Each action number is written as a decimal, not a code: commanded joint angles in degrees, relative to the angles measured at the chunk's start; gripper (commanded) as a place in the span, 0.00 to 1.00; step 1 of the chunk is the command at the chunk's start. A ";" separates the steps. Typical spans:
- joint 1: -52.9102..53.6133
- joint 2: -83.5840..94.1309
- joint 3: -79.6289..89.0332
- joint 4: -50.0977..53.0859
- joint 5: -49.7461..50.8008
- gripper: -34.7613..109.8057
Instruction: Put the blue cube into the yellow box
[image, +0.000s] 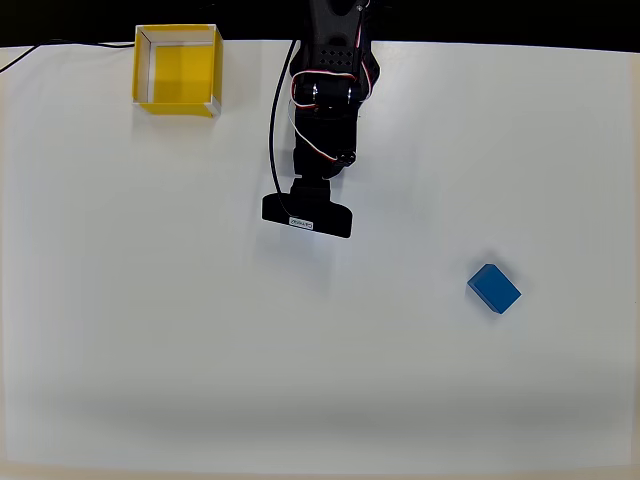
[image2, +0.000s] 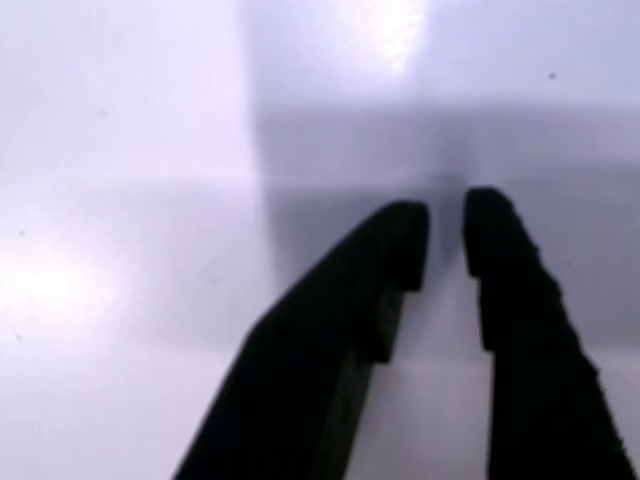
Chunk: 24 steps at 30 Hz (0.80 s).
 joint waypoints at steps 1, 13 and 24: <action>-1.67 1.41 1.49 0.70 1.23 0.24; -1.76 1.32 1.49 0.79 -0.79 0.24; -6.15 -21.18 -26.46 -5.36 -3.52 0.30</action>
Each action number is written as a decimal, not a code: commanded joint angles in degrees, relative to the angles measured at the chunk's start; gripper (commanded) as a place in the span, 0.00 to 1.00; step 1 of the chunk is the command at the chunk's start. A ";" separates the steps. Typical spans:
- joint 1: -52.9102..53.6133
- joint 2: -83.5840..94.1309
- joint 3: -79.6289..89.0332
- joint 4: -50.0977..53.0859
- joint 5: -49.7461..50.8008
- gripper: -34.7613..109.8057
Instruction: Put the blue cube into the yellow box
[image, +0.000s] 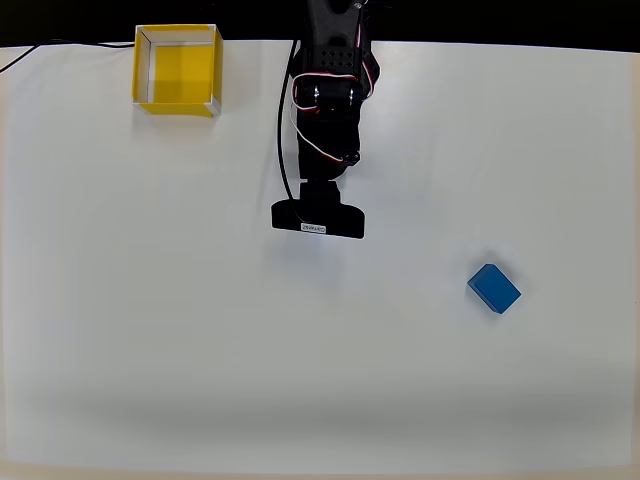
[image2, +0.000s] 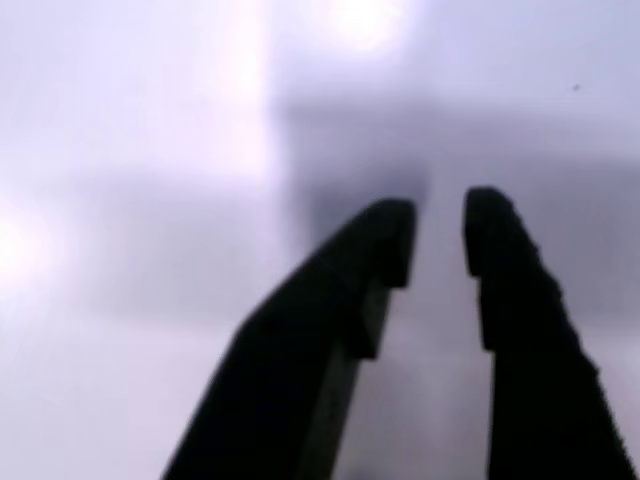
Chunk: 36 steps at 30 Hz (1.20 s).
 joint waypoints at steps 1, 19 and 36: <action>-3.78 -11.69 -21.62 -1.67 1.14 0.30; -19.78 -51.24 -62.05 -12.48 9.67 0.55; -31.03 -80.60 -71.89 -39.11 3.43 0.68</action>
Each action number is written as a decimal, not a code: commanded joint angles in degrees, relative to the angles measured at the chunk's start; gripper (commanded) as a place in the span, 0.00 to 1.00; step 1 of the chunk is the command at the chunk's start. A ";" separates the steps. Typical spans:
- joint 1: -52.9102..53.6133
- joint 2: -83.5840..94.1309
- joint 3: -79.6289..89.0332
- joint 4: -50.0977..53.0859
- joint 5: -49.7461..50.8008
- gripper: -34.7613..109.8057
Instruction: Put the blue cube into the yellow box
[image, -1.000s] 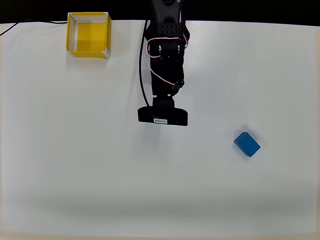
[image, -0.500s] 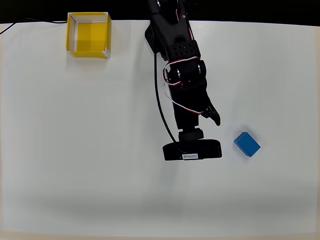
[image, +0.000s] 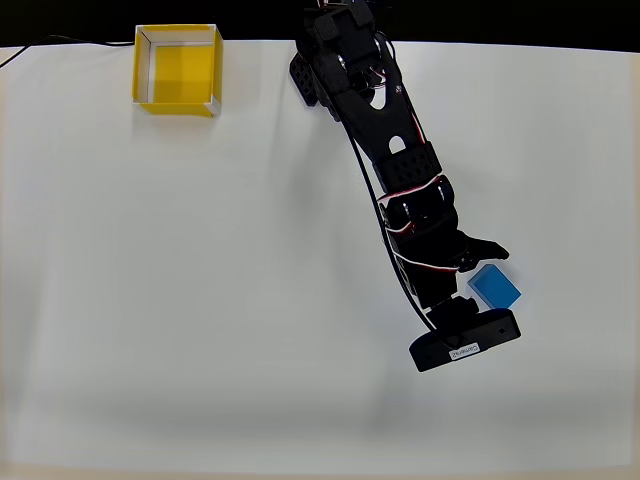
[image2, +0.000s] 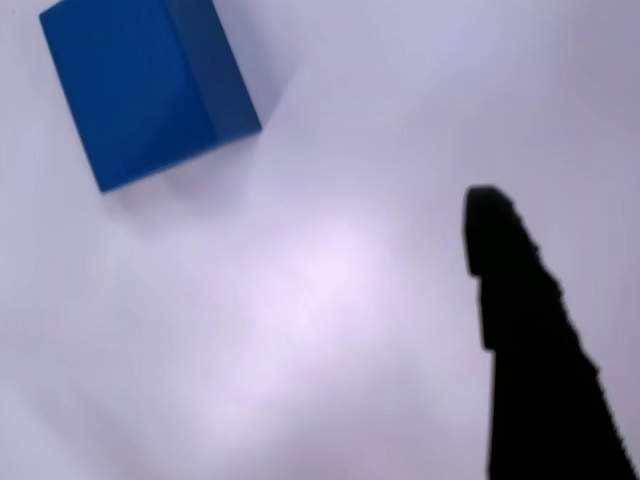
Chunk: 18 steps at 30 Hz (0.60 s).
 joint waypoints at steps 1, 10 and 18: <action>-3.25 -2.46 -10.81 -3.25 0.26 0.68; -8.88 -15.73 -14.24 -12.13 1.67 0.68; -11.60 -23.38 -17.31 -14.24 3.25 0.68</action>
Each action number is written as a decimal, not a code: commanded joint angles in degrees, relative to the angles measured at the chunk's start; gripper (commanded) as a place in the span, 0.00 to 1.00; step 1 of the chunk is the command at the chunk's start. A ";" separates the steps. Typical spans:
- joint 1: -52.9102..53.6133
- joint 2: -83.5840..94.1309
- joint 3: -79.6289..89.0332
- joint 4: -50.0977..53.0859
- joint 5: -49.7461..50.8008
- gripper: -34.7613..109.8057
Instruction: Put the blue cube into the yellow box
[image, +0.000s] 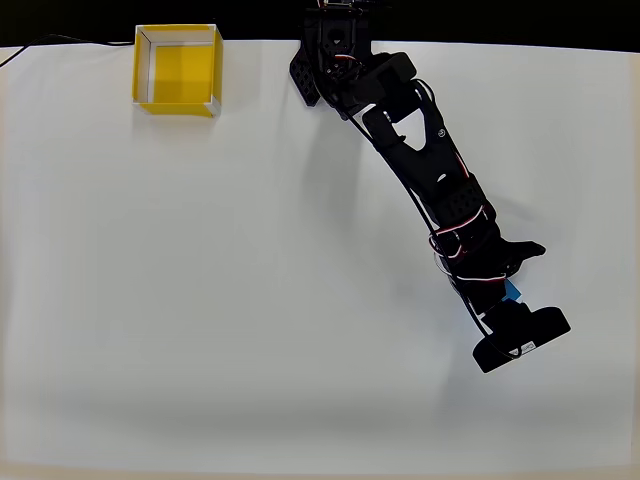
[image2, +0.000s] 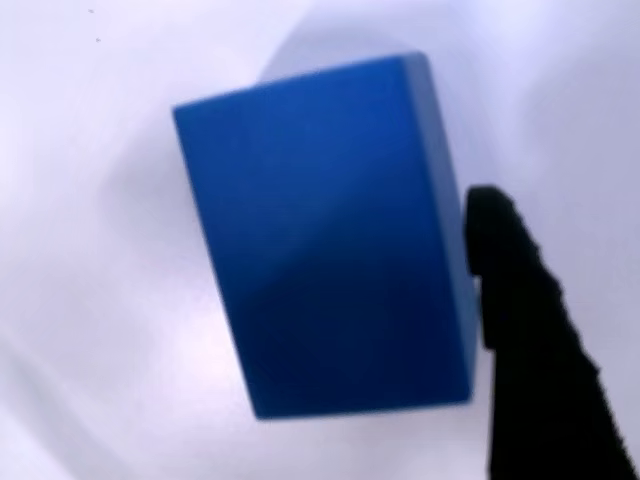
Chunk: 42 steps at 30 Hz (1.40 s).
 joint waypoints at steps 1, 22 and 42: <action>-1.41 1.58 -6.86 -1.58 0.53 0.68; -0.70 -0.88 -8.26 1.23 -1.58 0.39; 13.62 22.50 -8.79 10.72 -14.50 0.35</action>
